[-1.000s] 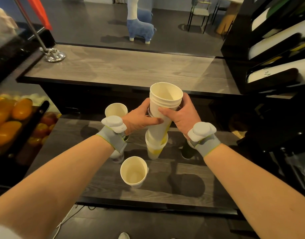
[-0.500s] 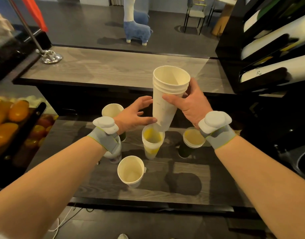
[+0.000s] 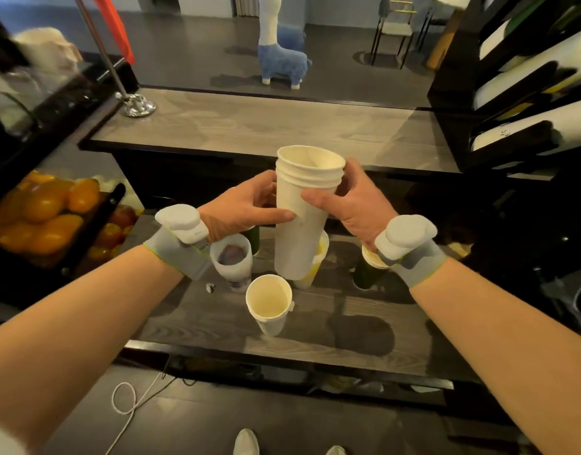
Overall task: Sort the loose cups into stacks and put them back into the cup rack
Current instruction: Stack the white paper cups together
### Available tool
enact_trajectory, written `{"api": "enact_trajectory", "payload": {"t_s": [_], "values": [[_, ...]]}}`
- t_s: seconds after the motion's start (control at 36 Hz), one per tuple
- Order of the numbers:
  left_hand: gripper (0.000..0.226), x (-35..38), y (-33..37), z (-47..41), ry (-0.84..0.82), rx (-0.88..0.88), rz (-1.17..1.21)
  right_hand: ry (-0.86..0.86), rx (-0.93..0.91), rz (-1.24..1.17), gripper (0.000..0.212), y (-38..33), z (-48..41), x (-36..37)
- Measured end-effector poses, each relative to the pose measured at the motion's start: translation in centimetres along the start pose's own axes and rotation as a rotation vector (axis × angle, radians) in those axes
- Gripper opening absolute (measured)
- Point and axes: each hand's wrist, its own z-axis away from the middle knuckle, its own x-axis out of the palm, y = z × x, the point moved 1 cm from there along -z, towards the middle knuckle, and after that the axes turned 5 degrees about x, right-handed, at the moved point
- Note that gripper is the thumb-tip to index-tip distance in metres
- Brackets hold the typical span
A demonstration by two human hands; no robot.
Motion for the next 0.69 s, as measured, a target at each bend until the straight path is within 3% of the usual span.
{"api": "enact_trajectory", "payload": {"t_s": [0.11,0.25,0.39,0.47,0.69], "values": [[0.1,0.0,-0.8,2.4,0.001,-0.022,-0.027,-0.029,0.013,0.005,0.074,1.0,0.7,1.9],[0.082,0.7,-3.3,4.7,0.02,-0.09,-0.125,-0.11,0.029,0.093,0.074,2.3,1.8,3.9],[0.104,1.8,-5.2,6.3,0.022,-0.164,-0.214,-0.17,0.08,0.177,0.08,4.7,2.5,5.1],[0.091,2.4,-5.7,6.8,0.009,-0.163,-0.257,-0.194,0.092,0.2,0.082,5.8,2.9,5.5],[0.1,3.4,-7.8,8.1,-0.03,-0.14,-0.137,-0.29,0.144,0.25,0.084,8.9,4.0,6.9]]}}
